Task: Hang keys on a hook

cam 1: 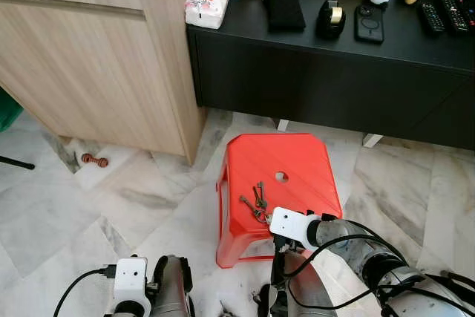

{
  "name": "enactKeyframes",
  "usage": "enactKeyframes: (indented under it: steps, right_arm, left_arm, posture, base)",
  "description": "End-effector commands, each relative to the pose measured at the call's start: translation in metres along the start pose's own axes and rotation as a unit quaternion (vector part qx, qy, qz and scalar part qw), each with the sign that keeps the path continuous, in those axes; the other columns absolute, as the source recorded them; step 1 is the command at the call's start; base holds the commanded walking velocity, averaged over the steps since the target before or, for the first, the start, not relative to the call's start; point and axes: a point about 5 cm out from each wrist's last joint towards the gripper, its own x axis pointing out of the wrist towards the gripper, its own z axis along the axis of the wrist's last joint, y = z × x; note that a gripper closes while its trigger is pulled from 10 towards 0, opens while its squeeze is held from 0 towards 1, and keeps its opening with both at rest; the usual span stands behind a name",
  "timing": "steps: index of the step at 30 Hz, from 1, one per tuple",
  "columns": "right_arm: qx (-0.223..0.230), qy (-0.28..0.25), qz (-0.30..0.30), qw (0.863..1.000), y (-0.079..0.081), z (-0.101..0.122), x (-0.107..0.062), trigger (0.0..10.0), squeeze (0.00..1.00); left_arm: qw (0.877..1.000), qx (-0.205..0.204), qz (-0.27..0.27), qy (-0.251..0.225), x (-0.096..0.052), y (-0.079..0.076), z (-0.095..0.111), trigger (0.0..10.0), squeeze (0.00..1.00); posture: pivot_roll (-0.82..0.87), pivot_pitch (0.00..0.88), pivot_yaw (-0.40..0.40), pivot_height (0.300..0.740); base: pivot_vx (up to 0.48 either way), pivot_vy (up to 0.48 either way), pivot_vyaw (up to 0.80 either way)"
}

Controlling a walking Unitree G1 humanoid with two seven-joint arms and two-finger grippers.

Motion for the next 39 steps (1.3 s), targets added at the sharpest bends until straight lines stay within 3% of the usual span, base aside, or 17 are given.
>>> enactKeyframes:
  steps: [1,8,15,16,30,39]
  right_arm:
    - [0.011,0.012,0.014,1.0,0.012,-0.009,0.001,10.0,0.0]
    - [-0.019,0.008,0.027,0.999,0.023,-0.008,0.004,10.0,0.0]
    - [-0.013,0.008,0.018,1.0,0.022,-0.008,0.004,10.0,0.0]
    - [-0.014,0.012,0.016,1.0,0.022,-0.009,0.004,0.0,0.0]
    - [-0.017,0.017,0.017,1.0,0.025,-0.013,0.003,0.0,0.0]
    - [0.0,0.0,-0.005,1.0,0.015,-0.007,0.002,0.0,0.0]
  left_arm:
    - [0.994,-0.003,-0.019,0.108,-0.034,-0.009,-0.047,10.0,0.0]
    - [0.994,-0.004,-0.018,0.108,-0.04,-0.009,-0.049,10.0,0.0]
    - [0.994,-0.002,-0.018,0.11,-0.043,-0.008,-0.05,10.0,0.0]
    - [0.994,-0.002,-0.018,0.111,-0.043,-0.008,-0.05,10.0,0.0]
    - [0.994,-0.002,-0.018,0.112,-0.041,-0.009,-0.049,10.0,0.0]
    - [0.994,-0.001,-0.016,0.113,-0.038,-0.009,-0.048,10.0,0.0]
  posture:
    - [0.24,0.325,-0.094,0.616]
    - [0.25,0.341,-0.094,0.616]
    - [0.25,0.347,-0.092,0.616]
    - [0.25,0.347,-0.092,0.616]
    - [0.25,0.342,-0.095,0.616]
    - [0.24,0.331,-0.096,0.616]
  base:
    - [0.0,0.0,0.0]
    - [0.0,0.0,0.0]
    - [0.0,0.0,0.0]
    - [0.0,0.0,0.0]
    - [0.0,0.0,0.0]
    - [0.0,0.0,0.0]
